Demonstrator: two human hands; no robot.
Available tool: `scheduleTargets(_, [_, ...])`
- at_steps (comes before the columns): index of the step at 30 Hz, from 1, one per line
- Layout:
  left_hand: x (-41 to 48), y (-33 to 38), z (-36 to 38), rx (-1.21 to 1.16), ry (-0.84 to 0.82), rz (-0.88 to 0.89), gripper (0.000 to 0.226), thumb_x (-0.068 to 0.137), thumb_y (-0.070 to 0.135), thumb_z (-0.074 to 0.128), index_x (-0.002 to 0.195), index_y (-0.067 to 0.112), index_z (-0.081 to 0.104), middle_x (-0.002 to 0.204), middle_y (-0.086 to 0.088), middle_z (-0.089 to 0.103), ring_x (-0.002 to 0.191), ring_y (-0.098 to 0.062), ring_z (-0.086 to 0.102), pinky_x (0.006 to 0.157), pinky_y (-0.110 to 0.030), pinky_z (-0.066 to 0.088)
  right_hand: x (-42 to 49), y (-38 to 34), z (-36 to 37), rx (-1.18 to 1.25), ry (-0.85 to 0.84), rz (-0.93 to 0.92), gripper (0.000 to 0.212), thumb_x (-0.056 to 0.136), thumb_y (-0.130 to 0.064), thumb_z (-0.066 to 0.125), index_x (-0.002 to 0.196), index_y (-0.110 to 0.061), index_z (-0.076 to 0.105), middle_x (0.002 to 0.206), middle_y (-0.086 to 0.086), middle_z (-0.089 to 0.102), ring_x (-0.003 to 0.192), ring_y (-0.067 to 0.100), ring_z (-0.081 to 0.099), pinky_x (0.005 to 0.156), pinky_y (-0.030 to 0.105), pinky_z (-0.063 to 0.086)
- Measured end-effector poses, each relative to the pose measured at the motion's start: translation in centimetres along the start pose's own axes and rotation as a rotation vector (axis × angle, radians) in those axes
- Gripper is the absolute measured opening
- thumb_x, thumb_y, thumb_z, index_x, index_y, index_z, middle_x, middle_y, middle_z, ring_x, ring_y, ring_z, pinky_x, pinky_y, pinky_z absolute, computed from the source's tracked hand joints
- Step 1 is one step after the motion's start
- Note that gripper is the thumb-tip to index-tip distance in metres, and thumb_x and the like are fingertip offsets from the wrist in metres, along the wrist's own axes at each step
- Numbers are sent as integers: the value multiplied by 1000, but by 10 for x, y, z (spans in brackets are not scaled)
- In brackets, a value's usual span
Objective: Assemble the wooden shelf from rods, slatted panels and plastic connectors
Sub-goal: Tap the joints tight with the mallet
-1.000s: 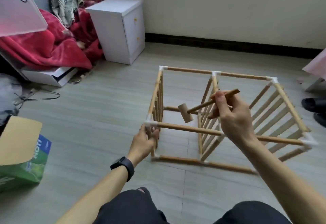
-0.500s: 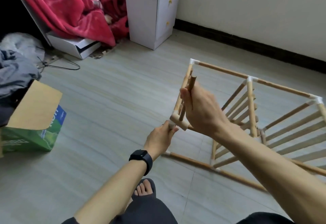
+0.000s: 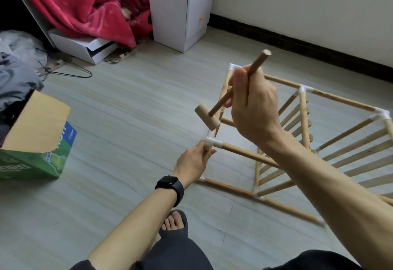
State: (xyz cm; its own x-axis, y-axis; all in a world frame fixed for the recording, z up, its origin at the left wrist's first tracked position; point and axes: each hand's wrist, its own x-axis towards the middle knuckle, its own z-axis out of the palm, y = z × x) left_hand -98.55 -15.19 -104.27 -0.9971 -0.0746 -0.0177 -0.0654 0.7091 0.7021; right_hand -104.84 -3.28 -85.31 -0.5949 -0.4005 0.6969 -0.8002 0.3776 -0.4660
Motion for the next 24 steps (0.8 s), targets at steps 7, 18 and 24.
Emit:
scheduleTargets(7, [0, 6, -12, 33, -90, -68, 33, 105, 50, 37, 120, 24, 50, 88, 4, 61, 84, -24, 61, 68, -40, 52, -30, 9, -17, -106, -218, 154, 24, 109, -18, 39, 92, -8, 53, 69, 3, 58, 52, 18, 57, 50, 36, 50])
scheduleTargets(18, [10, 74, -23, 504, 105, 652, 78, 80, 55, 72, 144, 21, 45, 147, -6, 49, 137, -28, 42, 115, -50, 35, -124, 38, -158, -244, 486, 578, 26, 108, -37, 39, 92, -22, 53, 87, 3, 55, 70, 10, 53, 61, 13, 44])
scheduleTargets(24, [30, 148, 30, 633, -337, 453, 23, 93, 52, 56, 95, 30, 55, 87, 8, 59, 80, -15, 57, 63, -31, 43, -128, 45, -185, 324, 820, 834, 35, 101, -30, 52, 66, -30, 52, 54, -12, 41, 50, 7, 39, 52, 20, 37])
